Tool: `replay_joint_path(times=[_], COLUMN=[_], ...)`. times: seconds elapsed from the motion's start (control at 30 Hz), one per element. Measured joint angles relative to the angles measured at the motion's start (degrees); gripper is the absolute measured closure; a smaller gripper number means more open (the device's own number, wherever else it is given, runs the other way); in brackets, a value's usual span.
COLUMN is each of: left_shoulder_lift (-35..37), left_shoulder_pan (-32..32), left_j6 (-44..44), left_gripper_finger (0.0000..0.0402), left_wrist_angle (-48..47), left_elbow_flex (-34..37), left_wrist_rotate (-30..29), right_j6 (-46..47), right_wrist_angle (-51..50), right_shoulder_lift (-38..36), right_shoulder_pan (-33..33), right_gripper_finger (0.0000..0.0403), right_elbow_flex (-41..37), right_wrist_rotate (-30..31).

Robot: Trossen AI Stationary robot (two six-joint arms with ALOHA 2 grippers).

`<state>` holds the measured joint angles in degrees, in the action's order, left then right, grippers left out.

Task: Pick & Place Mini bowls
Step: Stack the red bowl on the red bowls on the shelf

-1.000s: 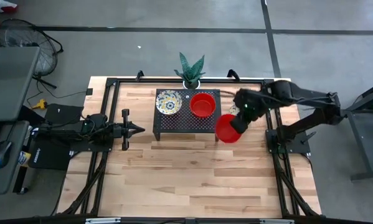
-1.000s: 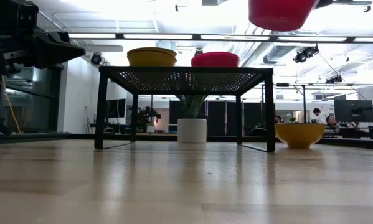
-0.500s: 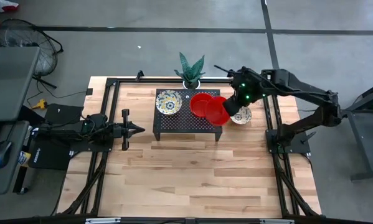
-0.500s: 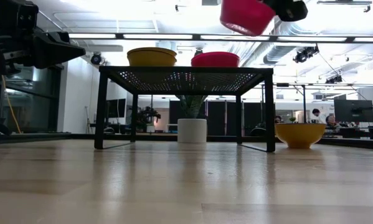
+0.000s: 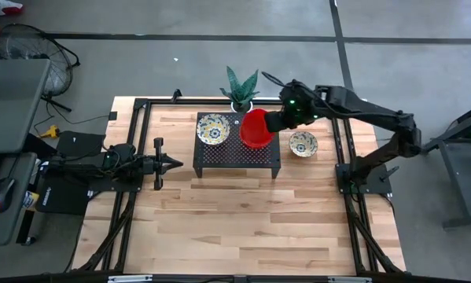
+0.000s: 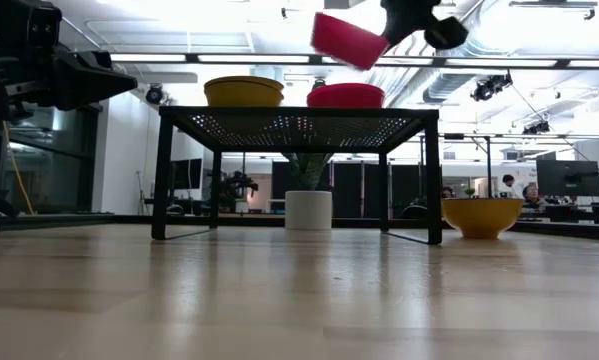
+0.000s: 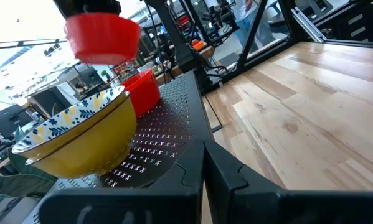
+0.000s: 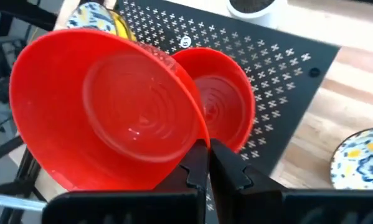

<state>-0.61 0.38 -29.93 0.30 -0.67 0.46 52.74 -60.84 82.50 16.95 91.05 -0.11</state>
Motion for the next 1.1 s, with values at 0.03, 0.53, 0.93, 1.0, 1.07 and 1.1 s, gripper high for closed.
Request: replay_joint_path(times=[0.03, 0.53, 0.93, 1.0, 1.07, 1.1], left_shoulder_lift=[0.0, 0.0, 0.0, 0.0, 0.0, 0.0], left_shoulder_pan=[0.0, 0.0, 0.0, 0.0, 0.0, 0.0], left_j6=[0.0, 0.0, 0.0, 0.0, 0.0, 0.0], left_gripper_finger=[0.0401, 0.0401, 0.0401, 0.0401, 0.0401, 0.0401], left_wrist_angle=[0.0, 0.0, 0.0, 0.0, 0.0, 0.0], left_elbow_flex=[0.0, 0.0, 0.0, 0.0, 0.0, 0.0], left_wrist_rotate=[0.0, 0.0, 0.0, 0.0, 0.0, 0.0], right_j6=[0.9, 5.9, 4.9, 4.9, 5.0, 5.1], right_wrist_angle=[0.3, -14.9, -23.3, -23.7, -25.0, -25.7], right_shoulder_lift=[0.6, 13.3, 20.6, 20.7, 20.7, 20.7], right_shoulder_pan=[0.0, 2.7, 3.1, 3.1, 3.1, 3.1], right_gripper_finger=[0.0403, 0.0403, 0.0403, 0.0403, 0.0403, 0.0403], right_elbow_flex=[0.0, 15.6, 24.7, 24.7, 24.7, 24.7], right_wrist_rotate=[-0.1, 0.1, -1.5, -1.5, -1.5, -1.4])
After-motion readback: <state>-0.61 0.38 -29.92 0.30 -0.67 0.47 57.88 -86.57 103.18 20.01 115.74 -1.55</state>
